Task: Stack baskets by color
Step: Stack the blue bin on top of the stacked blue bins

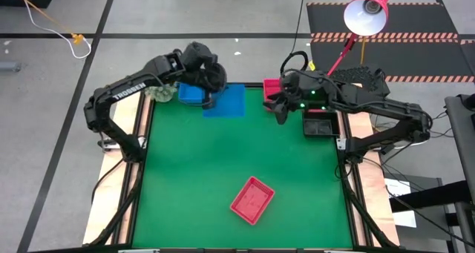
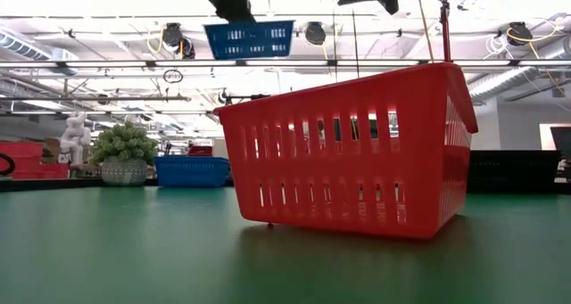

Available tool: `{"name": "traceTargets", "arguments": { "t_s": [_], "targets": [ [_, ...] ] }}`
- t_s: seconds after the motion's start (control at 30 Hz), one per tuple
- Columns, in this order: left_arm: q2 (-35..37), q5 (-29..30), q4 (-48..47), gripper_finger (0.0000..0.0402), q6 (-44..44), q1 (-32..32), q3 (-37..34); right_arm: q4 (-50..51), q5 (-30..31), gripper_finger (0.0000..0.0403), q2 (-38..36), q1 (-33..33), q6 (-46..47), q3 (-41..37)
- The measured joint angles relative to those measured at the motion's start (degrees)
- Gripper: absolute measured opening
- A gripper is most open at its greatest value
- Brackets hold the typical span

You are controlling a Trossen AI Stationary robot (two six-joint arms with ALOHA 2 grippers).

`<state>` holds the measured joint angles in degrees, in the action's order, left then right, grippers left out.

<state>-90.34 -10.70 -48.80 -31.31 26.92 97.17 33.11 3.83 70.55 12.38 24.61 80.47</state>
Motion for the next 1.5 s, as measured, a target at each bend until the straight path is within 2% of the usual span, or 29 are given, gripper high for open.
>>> {"name": "traceTargets", "arguments": {
  "t_s": [0.17, 0.27, 0.47, 0.57, 0.77, 1.0, 1.17, 1.5],
  "targets": [
    [2.5, 5.8, -3.6, 0.0014, -13.2, 1.3, 0.0, 0.7, -0.9, 0.0159, -2.2, 0.0, 0.2, 0.0],
    [3.1, 6.7, -5.0, 0.0005, -13.0, 3.2, 0.2, 1.0, -0.7, 0.0156, -2.7, 0.0, -0.1, 0.0],
    [3.3, 2.1, -12.9, 0.0004, -15.5, 10.6, 0.0, 2.0, -0.7, 0.0155, -2.9, 0.0, 0.7, -0.3],
    [3.3, -1.1, -12.7, 0.0004, -17.2, 14.9, 0.0, 1.9, -0.9, 0.0155, -2.9, 0.0, 2.4, -1.1],
    [3.1, -3.7, -10.1, 0.0003, -22.5, 23.2, 0.0, 1.3, -1.1, 0.0155, -2.9, -0.8, 6.7, -3.2],
    [0.5, -14.2, -7.3, 0.0002, -25.0, 32.1, -1.2, -2.1, -1.1, 0.0155, -2.8, -3.5, 7.6, -5.0],
    [-2.5, -18.1, -7.8, 0.0003, -27.8, 35.6, -1.5, -2.3, -1.1, 0.0155, -2.9, -4.3, 7.6, -5.0],
    [-7.8, -20.0, -8.1, 0.0003, -33.3, 37.9, -1.5, -2.3, -1.1, 0.0155, -2.9, -4.3, 8.8, -5.0]
  ]
}}
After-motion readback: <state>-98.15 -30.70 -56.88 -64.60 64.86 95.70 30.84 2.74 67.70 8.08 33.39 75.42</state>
